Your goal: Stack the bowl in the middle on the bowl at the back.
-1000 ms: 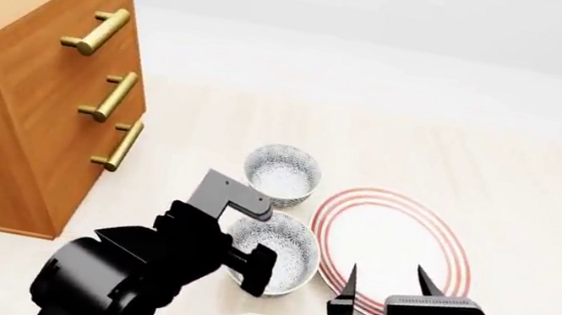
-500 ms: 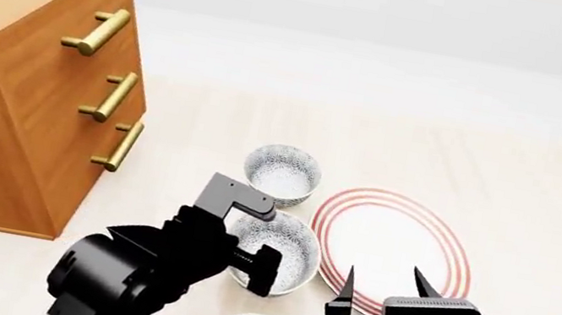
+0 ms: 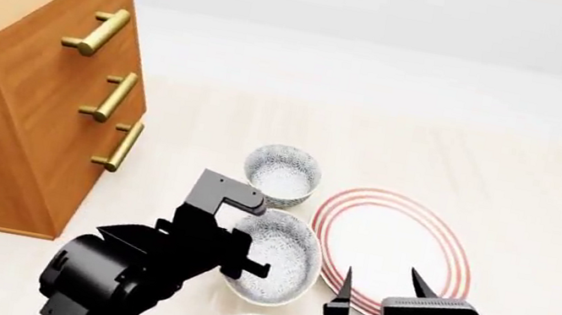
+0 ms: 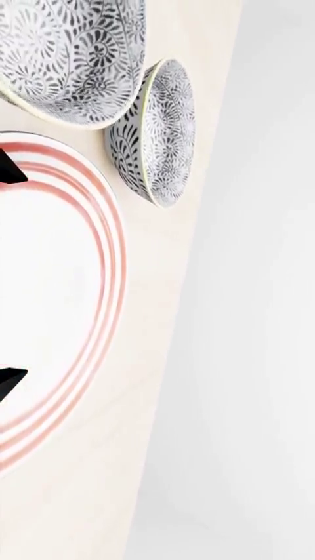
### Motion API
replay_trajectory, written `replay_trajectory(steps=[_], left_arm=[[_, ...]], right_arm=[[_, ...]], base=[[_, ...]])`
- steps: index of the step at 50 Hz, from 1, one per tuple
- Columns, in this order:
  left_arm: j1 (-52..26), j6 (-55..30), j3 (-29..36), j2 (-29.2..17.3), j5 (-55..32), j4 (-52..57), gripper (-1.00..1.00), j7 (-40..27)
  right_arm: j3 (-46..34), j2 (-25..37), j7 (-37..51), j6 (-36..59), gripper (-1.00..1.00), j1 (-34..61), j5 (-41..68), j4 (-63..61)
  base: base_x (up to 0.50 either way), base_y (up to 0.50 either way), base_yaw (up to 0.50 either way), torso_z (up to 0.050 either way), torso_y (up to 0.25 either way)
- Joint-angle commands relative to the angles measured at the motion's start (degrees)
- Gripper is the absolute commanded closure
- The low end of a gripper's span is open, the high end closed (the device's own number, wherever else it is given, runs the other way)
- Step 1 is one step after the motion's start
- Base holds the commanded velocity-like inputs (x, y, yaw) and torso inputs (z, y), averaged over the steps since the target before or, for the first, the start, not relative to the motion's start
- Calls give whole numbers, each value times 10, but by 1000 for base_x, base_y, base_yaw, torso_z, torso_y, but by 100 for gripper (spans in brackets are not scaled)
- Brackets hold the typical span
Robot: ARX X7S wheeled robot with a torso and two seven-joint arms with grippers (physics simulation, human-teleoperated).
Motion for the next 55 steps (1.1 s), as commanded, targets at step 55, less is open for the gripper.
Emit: replay_trajectory(steps=[55], left_arm=[[62, -279, -303, -58, -440, 393, 100, -166]], right_arm=[[22, 23, 28, 3, -100, -10, 31, -11]], base=[[0, 0, 0, 0, 0]])
